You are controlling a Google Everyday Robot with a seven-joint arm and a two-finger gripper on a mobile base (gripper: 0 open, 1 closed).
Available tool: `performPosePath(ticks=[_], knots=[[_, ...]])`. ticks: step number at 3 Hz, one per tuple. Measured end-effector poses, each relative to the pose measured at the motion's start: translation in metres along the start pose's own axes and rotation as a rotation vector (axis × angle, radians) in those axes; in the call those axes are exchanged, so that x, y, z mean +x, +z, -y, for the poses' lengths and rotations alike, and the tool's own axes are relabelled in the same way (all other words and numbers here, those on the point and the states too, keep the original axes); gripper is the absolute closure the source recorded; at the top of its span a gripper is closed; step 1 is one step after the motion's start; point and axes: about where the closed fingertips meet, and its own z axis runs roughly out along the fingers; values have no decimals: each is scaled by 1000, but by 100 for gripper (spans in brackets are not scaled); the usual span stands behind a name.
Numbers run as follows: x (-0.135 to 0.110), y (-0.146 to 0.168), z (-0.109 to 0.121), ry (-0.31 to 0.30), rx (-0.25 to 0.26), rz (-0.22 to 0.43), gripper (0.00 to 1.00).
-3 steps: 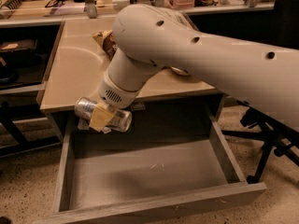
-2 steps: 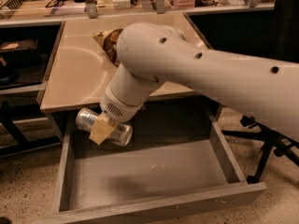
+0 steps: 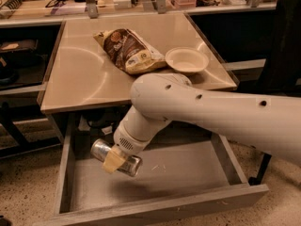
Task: Place redbull can into top drawer
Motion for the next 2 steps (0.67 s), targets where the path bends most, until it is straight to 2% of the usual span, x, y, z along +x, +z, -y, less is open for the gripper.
performPosePath(ticks=[2], knots=[[32, 62, 34, 28, -14, -17, 100]])
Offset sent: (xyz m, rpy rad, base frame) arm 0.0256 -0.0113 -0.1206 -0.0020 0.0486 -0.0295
